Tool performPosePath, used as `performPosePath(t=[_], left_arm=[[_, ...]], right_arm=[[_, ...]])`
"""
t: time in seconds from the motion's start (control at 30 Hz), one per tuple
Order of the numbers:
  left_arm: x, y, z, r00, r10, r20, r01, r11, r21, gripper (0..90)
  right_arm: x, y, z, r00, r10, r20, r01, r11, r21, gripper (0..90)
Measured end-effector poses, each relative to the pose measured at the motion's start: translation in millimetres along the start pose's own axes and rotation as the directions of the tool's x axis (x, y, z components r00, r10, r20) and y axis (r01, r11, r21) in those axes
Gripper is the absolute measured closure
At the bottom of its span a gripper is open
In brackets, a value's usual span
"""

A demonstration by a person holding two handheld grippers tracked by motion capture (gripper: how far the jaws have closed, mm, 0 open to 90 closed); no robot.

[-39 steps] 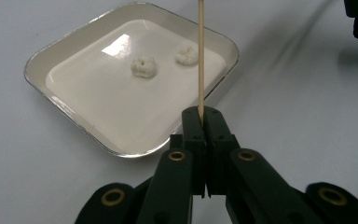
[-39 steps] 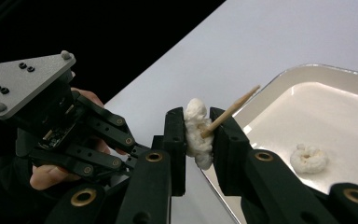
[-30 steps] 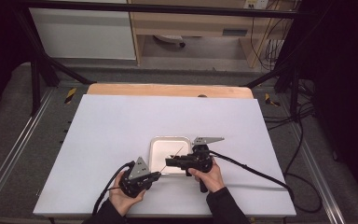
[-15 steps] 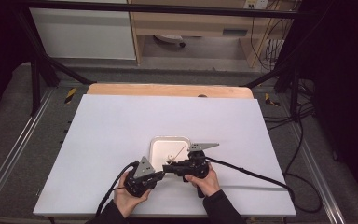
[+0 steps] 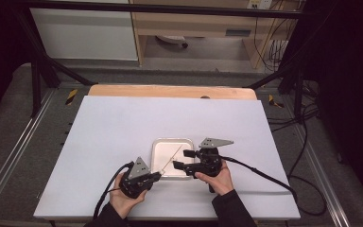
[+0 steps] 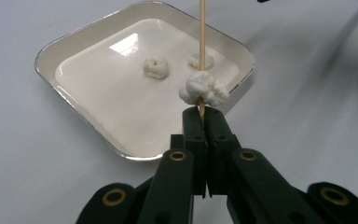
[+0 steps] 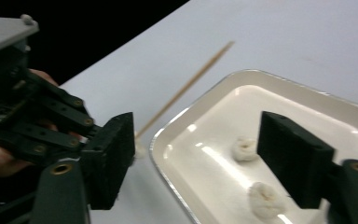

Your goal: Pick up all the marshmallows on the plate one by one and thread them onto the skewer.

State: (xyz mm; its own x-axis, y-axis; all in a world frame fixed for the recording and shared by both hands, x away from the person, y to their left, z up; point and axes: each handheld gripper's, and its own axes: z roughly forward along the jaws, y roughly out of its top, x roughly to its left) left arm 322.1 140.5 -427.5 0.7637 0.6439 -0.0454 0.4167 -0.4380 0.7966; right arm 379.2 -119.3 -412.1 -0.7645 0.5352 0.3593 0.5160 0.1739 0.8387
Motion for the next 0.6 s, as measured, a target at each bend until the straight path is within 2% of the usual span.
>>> performPosePath(t=[0.07,0.1,0.23,0.27,0.43,0.47,0.6], left_arm=[[0.8,-0.3,-0.9,1.0,0.002,0.0,-0.002,1.0,0.001,88.9],[1.1,-0.7,-1.8,1.0,0.0,-0.001,0.0,1.0,0.002,88.9],[3.9,-2.2,-5.6,1.0,0.004,-0.006,-0.004,1.0,0.006,88.8],[4.9,-2.8,-6.5,1.0,0.0,-0.008,0.0,1.0,0.006,88.8],[7.2,-4.8,-8.1,0.9999,-0.002,-0.01,0.003,0.9999,0.014,88.8],[7.5,-5.0,-8.1,1.0,-0.002,-0.01,0.002,0.9999,0.016,88.8],[8.1,-6.1,-7.4,0.9999,-0.011,-0.009,0.011,0.9996,0.025,88.8]], right_arm=[[-3.3,-0.6,-1.2,0.9991,-0.014,0.039,0.014,1.0,0.0,20.1],[-3.3,-0.6,-1.2,0.9991,-0.014,0.039,0.014,1.0,0.0,20.1],[-9.3,-2.1,-1.0,0.9918,-0.058,0.114,0.053,0.998,0.047,13.3],[-11.7,-3.6,1.3,0.9879,-0.078,0.135,0.067,0.995,0.08,11.9],[-14.7,-7.3,5.9,0.9805,-0.117,0.157,0.098,0.987,0.128,14.2],[-15.9,-9.5,8.4,0.9778,-0.131,0.164,0.107,0.983,0.148,19.7],[-17.3,-12.7,12.0,0.9729,-0.149,0.177,0.118,0.978,0.173,26.5]])
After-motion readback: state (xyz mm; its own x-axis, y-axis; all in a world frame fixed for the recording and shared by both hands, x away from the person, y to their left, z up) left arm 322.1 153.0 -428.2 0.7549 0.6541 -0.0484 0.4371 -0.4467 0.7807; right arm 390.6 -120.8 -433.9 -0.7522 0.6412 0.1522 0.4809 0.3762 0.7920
